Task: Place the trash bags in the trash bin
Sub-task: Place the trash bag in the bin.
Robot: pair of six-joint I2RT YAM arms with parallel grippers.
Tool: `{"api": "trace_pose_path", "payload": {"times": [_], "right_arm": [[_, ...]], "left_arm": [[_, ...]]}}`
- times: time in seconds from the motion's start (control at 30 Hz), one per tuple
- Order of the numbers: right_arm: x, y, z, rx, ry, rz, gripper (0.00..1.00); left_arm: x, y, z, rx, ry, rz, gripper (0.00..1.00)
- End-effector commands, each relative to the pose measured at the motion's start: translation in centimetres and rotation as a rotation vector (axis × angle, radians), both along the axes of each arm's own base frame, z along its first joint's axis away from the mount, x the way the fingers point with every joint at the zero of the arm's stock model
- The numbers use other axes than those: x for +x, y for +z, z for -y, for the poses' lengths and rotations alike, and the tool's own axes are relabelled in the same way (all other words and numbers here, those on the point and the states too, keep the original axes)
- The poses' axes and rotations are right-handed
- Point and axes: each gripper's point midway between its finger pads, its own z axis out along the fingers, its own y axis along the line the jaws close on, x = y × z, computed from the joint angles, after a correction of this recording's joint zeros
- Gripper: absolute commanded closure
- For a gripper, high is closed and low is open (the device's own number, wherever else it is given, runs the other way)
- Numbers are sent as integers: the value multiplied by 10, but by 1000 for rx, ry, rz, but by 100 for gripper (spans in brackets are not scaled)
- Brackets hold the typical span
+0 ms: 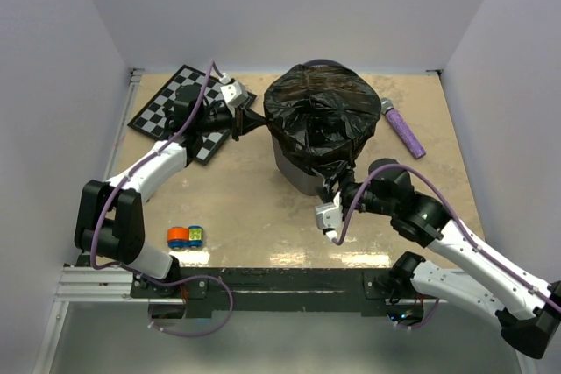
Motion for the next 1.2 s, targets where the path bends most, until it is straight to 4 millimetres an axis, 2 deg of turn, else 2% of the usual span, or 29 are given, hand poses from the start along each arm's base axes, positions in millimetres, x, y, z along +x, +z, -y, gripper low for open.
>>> {"api": "trace_pose_path", "payload": {"times": [0.0,0.13,0.3,0.33,0.43,0.47,0.53,0.83,0.93,1.0,1.1,1.17], "right_arm": [[10,16,-3,98,-48,42,37],[25,19,0,145,-133,62,37],[38,12,2,155,-213,38,44],[42,9,3,154,-230,32,49],[49,-7,-2,127,-251,-11,83],[51,-12,-3,117,-258,-31,91],[51,-27,-4,88,-260,-58,99],[33,-83,8,-18,-227,-117,100],[26,-102,12,-56,-209,-133,100],[26,-108,12,-63,-210,-141,100],[28,-111,11,-57,-221,-158,98],[29,-105,9,-53,-225,-164,86]], "left_arm": [[-3,13,0,0,4,65,100],[-3,12,0,3,7,59,100],[-3,9,0,5,4,43,100],[-3,8,0,5,3,40,100],[-2,-1,1,13,2,19,100],[0,-5,0,16,6,15,100],[4,-15,0,23,23,5,100],[5,-85,-6,129,16,-59,100],[6,-98,-6,139,17,-90,100],[8,-100,-6,133,31,-103,100],[8,-83,-12,54,43,-164,100],[1,-62,-20,-31,8,-225,76]]}}
